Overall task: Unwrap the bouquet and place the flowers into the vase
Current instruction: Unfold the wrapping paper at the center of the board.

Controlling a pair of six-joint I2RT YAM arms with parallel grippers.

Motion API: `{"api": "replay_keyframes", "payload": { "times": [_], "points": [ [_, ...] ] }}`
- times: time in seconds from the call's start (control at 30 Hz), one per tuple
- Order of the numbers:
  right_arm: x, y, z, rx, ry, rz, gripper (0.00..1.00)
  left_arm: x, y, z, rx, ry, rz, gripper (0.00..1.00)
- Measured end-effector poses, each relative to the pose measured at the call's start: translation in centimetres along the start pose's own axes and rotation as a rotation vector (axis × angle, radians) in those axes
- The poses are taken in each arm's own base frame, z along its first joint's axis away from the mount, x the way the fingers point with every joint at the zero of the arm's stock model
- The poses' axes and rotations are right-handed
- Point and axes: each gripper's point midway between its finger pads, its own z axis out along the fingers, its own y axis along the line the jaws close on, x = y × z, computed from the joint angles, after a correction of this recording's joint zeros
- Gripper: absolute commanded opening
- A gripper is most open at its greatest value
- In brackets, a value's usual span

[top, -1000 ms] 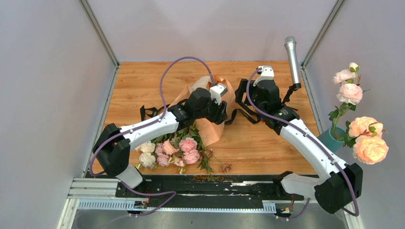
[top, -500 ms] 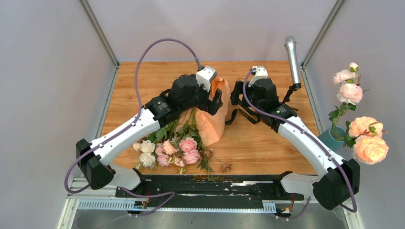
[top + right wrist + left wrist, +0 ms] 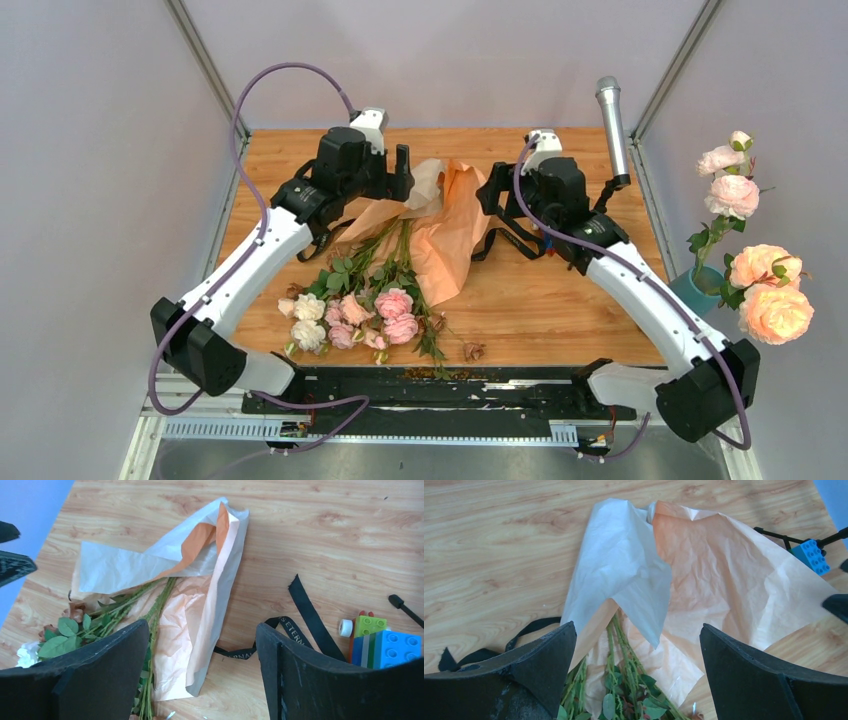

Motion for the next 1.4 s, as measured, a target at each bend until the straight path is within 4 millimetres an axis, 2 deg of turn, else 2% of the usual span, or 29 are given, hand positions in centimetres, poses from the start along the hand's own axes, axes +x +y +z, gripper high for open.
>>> {"api": "replay_keyframes", "payload": {
  "times": [0.07,0.1,0.17,0.23,0.37,0.47,0.6,0.7,0.8,1.0,1.03,1.23,1.27,1.3,1.4],
  "points": [
    [1.0,-0.2,0.9,0.008,0.033,-0.001,0.70,0.1,-0.1,0.4,0.012,0.002,-0.018,1.00],
    [1.7,-0.5,1.5,0.019,0.056,-0.002,0.60,0.2,-0.2,0.6,0.017,0.006,-0.024,1.00],
    [3.0,-1.3,2.3,0.051,0.098,-0.008,0.31,0.6,-0.3,1.3,0.025,0.020,-0.035,1.00],
    [4.2,-2.2,2.9,0.095,0.129,-0.014,0.15,1.1,-0.2,1.9,0.024,0.037,-0.041,1.00],
    [6.3,-4.4,3.6,0.190,0.174,-0.033,0.00,2.6,0.1,3.6,0.011,0.084,-0.047,0.99],
    [8.5,-6.5,4.5,0.265,0.228,-0.034,0.00,3.6,0.5,4.4,-0.004,0.119,-0.046,0.97],
    [13.4,-10.1,6.1,0.381,0.358,-0.017,0.00,4.5,0.7,4.8,-0.014,0.147,-0.045,0.97],
    [16.6,-12.5,6.4,0.471,0.446,-0.012,0.00,4.7,0.9,5.0,-0.022,0.155,-0.043,0.94],
    [18.6,-14.4,6.2,0.556,0.502,-0.025,0.00,5.3,1.1,5.3,-0.029,0.174,-0.040,0.87],
    [19.9,-16.0,5.9,0.631,0.540,-0.053,0.00,6.8,1.3,6.1,-0.036,0.223,-0.038,0.69],
    [20.0,-16.2,5.9,0.637,0.543,-0.056,0.00,6.9,1.3,6.2,-0.036,0.224,-0.037,0.63],
    [20.5,-16.6,6.1,0.653,0.559,-0.061,0.00,6.9,1.4,6.2,-0.041,0.223,-0.039,0.10],
    [20.6,-16.7,6.1,0.656,0.561,-0.061,0.00,6.9,1.6,6.2,-0.048,0.222,-0.028,0.04],
    [20.6,-16.8,6.0,0.657,0.561,-0.062,0.00,6.9,1.7,6.2,-0.054,0.222,-0.032,0.00],
    [20.5,-16.9,6.0,0.660,0.559,-0.062,0.00,7.0,2.8,6.3,-0.092,0.220,-0.018,0.00]
  ]
}}
